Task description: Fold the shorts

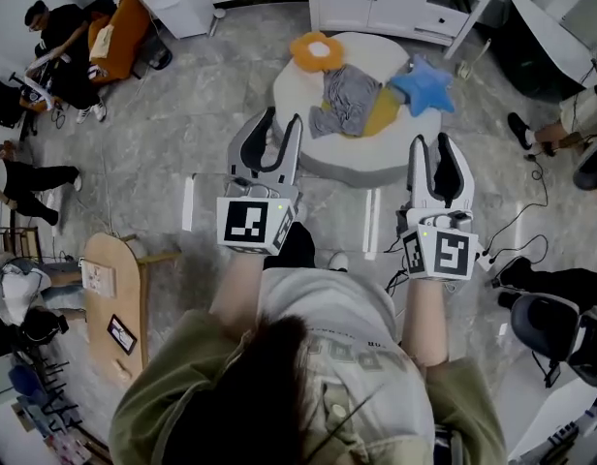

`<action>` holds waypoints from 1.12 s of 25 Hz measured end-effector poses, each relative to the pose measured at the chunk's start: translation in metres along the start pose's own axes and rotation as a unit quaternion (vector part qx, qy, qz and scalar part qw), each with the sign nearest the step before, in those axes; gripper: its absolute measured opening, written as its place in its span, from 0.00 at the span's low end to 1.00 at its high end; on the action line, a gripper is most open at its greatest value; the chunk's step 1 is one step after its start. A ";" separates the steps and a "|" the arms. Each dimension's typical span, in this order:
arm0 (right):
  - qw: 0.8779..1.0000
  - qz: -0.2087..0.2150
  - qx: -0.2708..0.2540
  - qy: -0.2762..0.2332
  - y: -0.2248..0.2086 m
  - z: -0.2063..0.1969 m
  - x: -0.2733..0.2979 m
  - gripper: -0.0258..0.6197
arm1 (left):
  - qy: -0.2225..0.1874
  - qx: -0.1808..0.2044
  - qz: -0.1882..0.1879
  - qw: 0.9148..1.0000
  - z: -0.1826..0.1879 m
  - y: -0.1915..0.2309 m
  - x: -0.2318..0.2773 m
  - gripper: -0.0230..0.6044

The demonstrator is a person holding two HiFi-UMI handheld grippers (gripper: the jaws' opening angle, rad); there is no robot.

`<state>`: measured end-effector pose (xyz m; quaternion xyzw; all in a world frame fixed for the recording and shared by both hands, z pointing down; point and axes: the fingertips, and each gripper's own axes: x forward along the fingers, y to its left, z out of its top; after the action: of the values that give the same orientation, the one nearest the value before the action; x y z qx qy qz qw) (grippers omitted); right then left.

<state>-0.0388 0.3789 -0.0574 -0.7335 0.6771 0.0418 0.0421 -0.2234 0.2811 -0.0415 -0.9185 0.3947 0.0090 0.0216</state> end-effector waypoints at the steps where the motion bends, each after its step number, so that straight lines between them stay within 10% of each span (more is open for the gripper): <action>1: 1.000 0.001 0.000 0.004 0.000 -0.007 0.007 0.31 | 0.002 -0.003 -0.004 1.000 -0.002 0.007 0.006 0.30; 6: 0.999 -0.009 -0.023 0.026 0.004 -0.024 0.050 0.44 | 0.015 -0.008 -0.022 1.000 -0.013 0.042 0.042 0.50; 28: 0.991 -0.085 -0.028 0.098 0.010 -0.077 0.159 0.44 | 0.087 -0.025 -0.061 0.994 -0.080 0.163 0.130 0.52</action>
<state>-0.0355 0.2113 -0.0001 -0.7902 0.6113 -0.0148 -0.0419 -0.2518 0.0710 0.0285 -0.9384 0.3382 -0.0622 -0.0351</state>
